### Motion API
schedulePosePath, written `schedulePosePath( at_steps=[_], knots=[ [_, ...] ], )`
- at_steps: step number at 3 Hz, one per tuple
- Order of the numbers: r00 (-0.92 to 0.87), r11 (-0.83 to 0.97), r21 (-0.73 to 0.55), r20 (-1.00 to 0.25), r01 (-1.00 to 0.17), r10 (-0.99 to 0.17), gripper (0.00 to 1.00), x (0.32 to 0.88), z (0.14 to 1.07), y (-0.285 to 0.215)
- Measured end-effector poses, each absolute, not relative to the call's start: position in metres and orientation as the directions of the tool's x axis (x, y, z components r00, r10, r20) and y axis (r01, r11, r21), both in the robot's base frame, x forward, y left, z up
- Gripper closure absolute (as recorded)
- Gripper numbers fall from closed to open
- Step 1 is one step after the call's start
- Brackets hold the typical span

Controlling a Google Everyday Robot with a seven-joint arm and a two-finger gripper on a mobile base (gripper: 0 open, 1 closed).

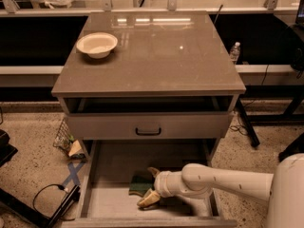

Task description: Pick sponge from middle drawer and place on counter

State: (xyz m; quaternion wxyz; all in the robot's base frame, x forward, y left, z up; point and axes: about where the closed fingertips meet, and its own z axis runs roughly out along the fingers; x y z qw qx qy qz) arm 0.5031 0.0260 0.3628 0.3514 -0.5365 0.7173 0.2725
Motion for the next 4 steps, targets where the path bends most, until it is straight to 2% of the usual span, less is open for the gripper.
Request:
schedulePosePath(
  at_steps=[2,3,4],
  knots=[
    [-0.194,0.289,0.023,-0.792,-0.957,-0.579,0.63,0.494,0.364,0.021],
    [-0.246,0.329,0.06,-0.79,-0.942,-0.562,0.86,0.481,0.407,0.002],
    [-0.3,0.384,0.087,-0.787,-0.919,-0.539,1.0,0.484,0.477,-0.032]
  ],
)
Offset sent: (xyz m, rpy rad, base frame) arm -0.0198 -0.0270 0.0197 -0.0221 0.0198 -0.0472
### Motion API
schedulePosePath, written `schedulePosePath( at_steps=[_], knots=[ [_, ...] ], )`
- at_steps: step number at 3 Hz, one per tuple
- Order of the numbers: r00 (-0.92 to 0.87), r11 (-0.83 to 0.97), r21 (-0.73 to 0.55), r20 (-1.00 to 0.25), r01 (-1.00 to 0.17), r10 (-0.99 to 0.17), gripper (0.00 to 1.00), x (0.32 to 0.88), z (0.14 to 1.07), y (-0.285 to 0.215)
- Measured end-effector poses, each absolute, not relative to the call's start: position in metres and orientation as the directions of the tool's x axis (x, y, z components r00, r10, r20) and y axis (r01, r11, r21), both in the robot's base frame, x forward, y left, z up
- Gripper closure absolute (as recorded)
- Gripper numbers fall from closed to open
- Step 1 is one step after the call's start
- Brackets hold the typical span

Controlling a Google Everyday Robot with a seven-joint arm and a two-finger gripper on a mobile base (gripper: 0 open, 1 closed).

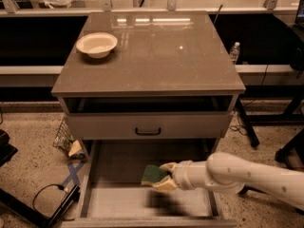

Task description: Pick sponge from middle drawer and place on counter

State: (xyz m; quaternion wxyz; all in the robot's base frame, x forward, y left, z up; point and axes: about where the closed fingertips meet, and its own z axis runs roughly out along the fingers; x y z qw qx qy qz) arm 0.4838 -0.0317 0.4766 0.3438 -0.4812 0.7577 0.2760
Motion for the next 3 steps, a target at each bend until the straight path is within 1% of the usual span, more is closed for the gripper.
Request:
schedulePosePath(
  at_steps=[1,2,3],
  knots=[
    [-0.36,0.428,0.135,-0.785,-0.894,-0.504,1.0,0.502,0.559,-0.071],
    [-0.363,0.434,0.135,-0.787,-0.891,-0.499,1.0,0.521,0.632,-0.102],
    [-0.33,0.414,0.108,-0.792,-0.904,-0.514,1.0,0.519,0.731,-0.137]
  ],
)
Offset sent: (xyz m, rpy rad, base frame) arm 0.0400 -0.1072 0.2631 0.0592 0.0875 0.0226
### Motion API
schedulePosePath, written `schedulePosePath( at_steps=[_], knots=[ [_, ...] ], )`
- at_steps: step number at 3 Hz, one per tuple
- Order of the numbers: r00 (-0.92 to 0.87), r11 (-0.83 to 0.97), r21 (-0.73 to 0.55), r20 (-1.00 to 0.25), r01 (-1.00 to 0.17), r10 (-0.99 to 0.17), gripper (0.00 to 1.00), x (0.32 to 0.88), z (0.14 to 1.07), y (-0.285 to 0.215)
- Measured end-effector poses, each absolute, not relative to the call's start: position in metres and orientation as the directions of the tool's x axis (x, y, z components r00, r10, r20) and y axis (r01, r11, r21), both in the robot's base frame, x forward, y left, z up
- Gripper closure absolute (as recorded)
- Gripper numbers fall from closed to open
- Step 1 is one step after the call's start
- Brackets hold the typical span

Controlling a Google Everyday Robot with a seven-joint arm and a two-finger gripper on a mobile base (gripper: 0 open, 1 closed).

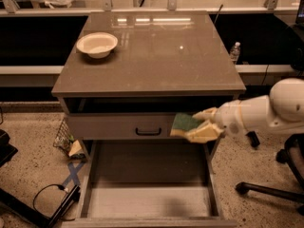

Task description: Pick sponge from middle drawer and place on counter

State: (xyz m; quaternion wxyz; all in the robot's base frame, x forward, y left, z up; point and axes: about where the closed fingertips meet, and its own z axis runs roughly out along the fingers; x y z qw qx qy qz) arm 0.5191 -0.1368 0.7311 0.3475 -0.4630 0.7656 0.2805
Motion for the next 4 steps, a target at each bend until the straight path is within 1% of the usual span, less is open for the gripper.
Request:
schedulePosePath(
  at_steps=[1,2,3,4],
  knots=[
    [-0.327,0.44,0.09,-0.803,-0.893,-0.499,1.0,0.521,0.784,-0.158],
    [-0.34,0.504,0.083,-0.829,-0.86,-0.444,1.0,0.548,0.825,-0.159],
    [-0.332,0.591,0.043,-0.859,-0.805,-0.39,1.0,0.592,0.864,-0.15],
    [-0.317,0.668,-0.027,-0.865,-0.744,-0.388,1.0,0.663,0.886,-0.119]
  ],
)
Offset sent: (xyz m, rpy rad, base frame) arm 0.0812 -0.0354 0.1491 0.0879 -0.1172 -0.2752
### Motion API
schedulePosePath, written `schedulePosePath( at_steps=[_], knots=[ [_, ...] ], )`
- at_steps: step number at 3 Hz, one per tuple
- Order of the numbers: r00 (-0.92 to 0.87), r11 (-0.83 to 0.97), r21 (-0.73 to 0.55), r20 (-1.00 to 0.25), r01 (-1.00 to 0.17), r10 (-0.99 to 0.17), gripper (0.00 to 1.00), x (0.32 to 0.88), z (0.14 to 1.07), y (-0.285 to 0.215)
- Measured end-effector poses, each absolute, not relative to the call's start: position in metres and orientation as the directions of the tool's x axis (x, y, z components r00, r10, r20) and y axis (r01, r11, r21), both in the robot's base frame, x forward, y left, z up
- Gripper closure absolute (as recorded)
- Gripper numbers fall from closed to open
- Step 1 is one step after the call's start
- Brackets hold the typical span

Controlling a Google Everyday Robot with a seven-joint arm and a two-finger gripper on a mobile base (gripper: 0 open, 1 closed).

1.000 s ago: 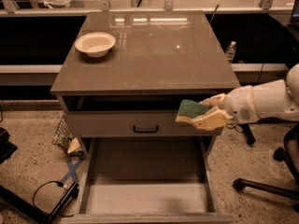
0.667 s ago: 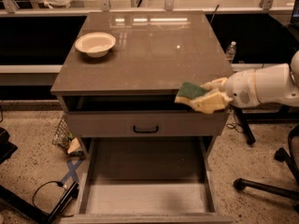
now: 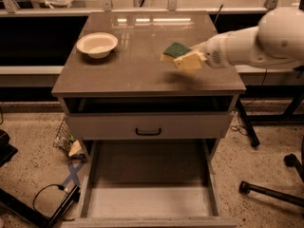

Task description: Pick sponge from middle drawer and place on counter

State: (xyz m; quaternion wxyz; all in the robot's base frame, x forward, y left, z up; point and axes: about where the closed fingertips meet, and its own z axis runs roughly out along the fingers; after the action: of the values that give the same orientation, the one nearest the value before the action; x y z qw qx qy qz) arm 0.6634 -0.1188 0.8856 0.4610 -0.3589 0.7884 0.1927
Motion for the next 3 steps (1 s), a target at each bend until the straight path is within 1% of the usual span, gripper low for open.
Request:
schedulePosePath(
  at_steps=[1,2,3],
  knots=[
    [-0.294,0.686,-0.07,-0.868,-0.724,-0.399,1.0,0.717,0.881,-0.077],
    [-0.281,0.683,-0.074,-0.875,-0.727,-0.394,1.0,0.763,0.856,-0.039],
    [-0.286,0.678,-0.066,-0.874,-0.732,-0.393,0.85,0.772,0.845,-0.03]
  ],
)
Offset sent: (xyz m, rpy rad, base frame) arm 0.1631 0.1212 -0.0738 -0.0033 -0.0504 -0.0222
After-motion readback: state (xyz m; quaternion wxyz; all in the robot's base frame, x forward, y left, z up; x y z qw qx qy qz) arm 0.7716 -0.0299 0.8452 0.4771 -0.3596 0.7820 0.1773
